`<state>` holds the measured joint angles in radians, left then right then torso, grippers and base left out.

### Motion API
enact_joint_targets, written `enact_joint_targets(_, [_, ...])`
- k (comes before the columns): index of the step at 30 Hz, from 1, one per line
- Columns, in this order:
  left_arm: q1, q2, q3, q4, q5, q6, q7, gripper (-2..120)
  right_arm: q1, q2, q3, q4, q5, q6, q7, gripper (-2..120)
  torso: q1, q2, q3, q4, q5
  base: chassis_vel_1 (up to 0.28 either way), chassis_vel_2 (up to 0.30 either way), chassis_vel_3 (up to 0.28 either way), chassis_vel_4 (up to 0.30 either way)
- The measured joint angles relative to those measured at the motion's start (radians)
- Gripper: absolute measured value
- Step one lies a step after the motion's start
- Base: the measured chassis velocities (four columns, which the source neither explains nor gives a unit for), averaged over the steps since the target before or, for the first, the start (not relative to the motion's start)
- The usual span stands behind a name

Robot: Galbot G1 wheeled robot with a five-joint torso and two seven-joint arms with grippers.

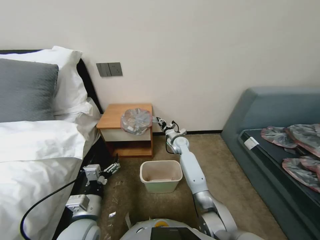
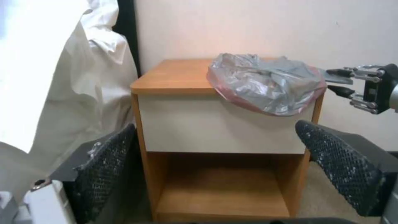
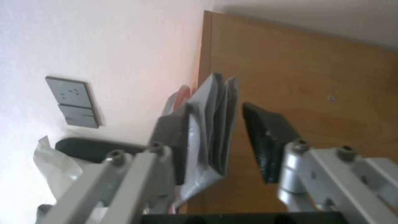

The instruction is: Pick up the garbage bag from the table and place it over the trash can.

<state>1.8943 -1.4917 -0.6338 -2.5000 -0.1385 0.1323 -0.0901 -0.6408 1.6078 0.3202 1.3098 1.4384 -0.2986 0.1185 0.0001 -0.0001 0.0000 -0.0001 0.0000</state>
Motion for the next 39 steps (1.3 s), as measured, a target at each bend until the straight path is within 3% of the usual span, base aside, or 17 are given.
enact_joint_targets(2, [0.0, 0.0, 0.0, 0.0, 0.0, 0.0, 0.0, 99, 0.0, 0.0, 0.001, 0.001, 0.001, -0.004, 0.0, 28, 0.0, 0.0, 0.0, 0.0, 0.0, 0.0, 0.0, 0.0, 0.0])
enact_joint_targets(7, [0.0, -0.003, 0.0, 0.0, 0.001, -0.001, 0.0, 99, -0.01, 0.001, 0.004, 0.022, 0.003, -0.016, -0.002, 4, 0.0, 0.0, 0.0, 0.0, 0.0, 0.0, 0.0, 0.0, 0.0])
enact_joint_targets(9, [0.0, -0.004, 0.001, 0.0, 0.002, -0.001, 0.0, 99, -0.015, 0.001, 0.003, 0.034, 0.005, -0.018, -0.002, 0, 0.0, 0.0, 0.0, 0.0002, 0.0, 0.0, 0.0, 0.0, 0.0])
enact_joint_targets(17, [0.002, -0.006, 0.002, 0.0, 0.004, -0.002, 0.001, 99, -0.11, -0.028, -0.024, 0.21, 0.016, -0.026, 0.04, 0, 0.0, 0.0, 0.0, 0.0002, 0.0, 0.0, 0.0, 0.0, 0.0])
enact_joint_targets(22, [0.004, -0.004, 0.011, 0.0, 0.009, -0.005, 0.003, 99, -0.252, -0.061, -0.049, 0.394, 0.024, -0.013, 0.121, 0, 0.0, 0.0, 0.0, 0.0001, 0.0002, 0.0, 0.0, 0.0, 0.0])
enact_joint_targets(30, [-0.009, 0.025, 0.013, 0.0, -0.001, -0.007, 0.004, 99, -0.45, -0.093, -0.078, 0.624, -0.038, -0.006, 0.154, 0, 0.0, 0.0, 0.0, 0.0004, 0.0002, 0.0, 0.0, 0.0, 0.0])
enact_joint_targets(36, [-0.024, 0.049, 0.012, 0.0, -0.017, -0.007, 0.003, 99, -0.539, -0.108, -0.102, 0.713, -0.055, -0.002, 0.192, 0, 0.0, 0.0, 0.0, -0.0002, 0.0, 0.0, 0.0, 0.0, 0.0])
enact_joint_targets(38, [-0.032, 0.057, 0.013, 0.0, -0.023, -0.007, 0.003, 99, -0.586, -0.112, -0.123, 0.755, -0.071, -0.001, 0.231, 0, 0.0, 0.0, 0.0, 0.0006, 0.0001, 0.0, 0.0, 0.0, 0.0])
enact_joint_targets(39, [-0.045, 0.068, 0.014, 0.0, -0.03, -0.007, 0.003, 99, -0.608, -0.115, -0.139, 0.774, -0.089, -0.002, 0.258, 0, 0.0, 0.0, 0.0, -0.0003, -0.0001, 0.0, 0.0, 0.0, 0.0])
